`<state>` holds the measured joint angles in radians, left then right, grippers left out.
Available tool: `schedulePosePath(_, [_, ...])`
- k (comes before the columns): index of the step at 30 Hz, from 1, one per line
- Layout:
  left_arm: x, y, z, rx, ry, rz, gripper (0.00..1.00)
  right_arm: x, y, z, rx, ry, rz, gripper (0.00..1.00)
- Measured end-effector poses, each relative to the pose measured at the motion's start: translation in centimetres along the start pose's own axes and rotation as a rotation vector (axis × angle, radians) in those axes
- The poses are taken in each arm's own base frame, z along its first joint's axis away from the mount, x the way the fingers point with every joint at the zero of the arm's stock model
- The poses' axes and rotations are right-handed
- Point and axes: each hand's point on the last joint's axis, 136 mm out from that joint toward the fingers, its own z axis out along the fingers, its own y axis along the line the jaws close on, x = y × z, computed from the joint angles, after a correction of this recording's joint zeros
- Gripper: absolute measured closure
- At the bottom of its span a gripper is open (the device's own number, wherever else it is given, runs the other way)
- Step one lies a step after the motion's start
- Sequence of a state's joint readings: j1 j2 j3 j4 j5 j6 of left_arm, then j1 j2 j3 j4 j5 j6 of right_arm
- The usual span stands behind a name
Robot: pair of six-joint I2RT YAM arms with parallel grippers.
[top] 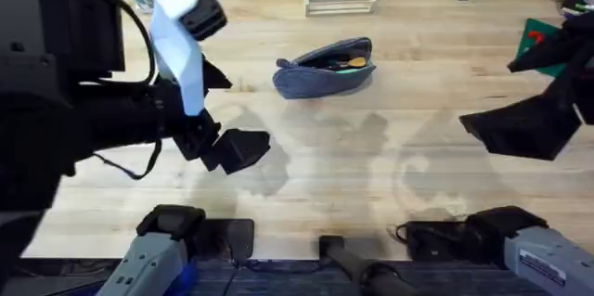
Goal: Unzip the bag, pick up the pens from the table one at a time and place them inside, then zip the bag closed.
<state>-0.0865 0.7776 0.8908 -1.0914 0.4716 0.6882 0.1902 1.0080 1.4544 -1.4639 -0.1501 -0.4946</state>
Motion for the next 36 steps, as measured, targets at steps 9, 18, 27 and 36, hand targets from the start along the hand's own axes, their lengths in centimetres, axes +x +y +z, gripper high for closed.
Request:
schedulePosePath(9, [2.1,3.0,2.0,-0.056,-0.075,-0.065,0.005,0.0,0.0,0.0,0.0,0.0,0.0,0.004])
schedulePosePath(18, [2.7,4.1,2.4,-0.09,-0.086,-0.058,0.005,0.0,0.0,0.0,0.001,-0.001,0.0,0.004])
schedulePosePath(27, [2.6,4.0,2.4,-0.085,-0.094,-0.008,0.006,-0.6,-0.3,0.0,0.013,-0.024,-0.005,0.003])
schedulePosePath(36, [3.0,4.3,3.9,0.05,-0.155,0.063,0.007,-1.8,-0.5,-0.1,0.014,-0.077,-0.015,0.003])
